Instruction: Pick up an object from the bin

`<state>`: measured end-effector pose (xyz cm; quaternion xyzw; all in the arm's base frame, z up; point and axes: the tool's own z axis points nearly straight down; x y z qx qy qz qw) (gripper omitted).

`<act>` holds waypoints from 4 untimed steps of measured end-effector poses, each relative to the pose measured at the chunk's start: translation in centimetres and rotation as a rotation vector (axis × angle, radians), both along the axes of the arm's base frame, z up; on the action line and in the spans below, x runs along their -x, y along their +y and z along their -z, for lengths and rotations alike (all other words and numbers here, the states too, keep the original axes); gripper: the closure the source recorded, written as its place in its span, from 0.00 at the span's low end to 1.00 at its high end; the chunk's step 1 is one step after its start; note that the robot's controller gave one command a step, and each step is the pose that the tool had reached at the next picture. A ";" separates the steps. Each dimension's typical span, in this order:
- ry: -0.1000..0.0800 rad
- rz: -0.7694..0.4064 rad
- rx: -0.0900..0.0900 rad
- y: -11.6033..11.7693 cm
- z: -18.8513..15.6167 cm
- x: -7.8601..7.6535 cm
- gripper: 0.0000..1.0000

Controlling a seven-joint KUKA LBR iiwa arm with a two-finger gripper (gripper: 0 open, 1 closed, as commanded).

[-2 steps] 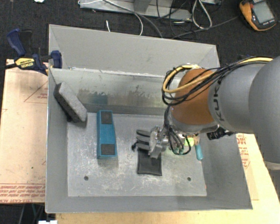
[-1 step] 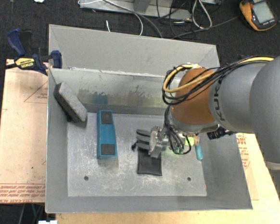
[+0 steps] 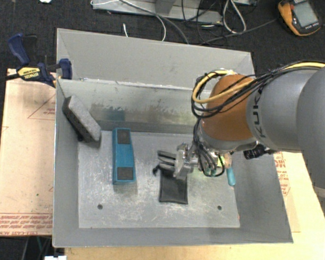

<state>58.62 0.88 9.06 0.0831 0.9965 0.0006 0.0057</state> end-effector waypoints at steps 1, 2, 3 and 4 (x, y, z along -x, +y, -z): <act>0.001 0.000 -0.001 0.0 -2.6 0.0 1.00; 0.005 0.000 -0.001 0.0 -7.5 0.1 1.00; -0.002 -0.001 -0.001 0.0 -10.6 -0.1 1.00; -0.004 -0.001 -0.002 0.0 -12.2 -0.1 1.00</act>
Offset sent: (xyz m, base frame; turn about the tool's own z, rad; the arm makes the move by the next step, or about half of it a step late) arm -0.0005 -0.0001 0.1463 0.0000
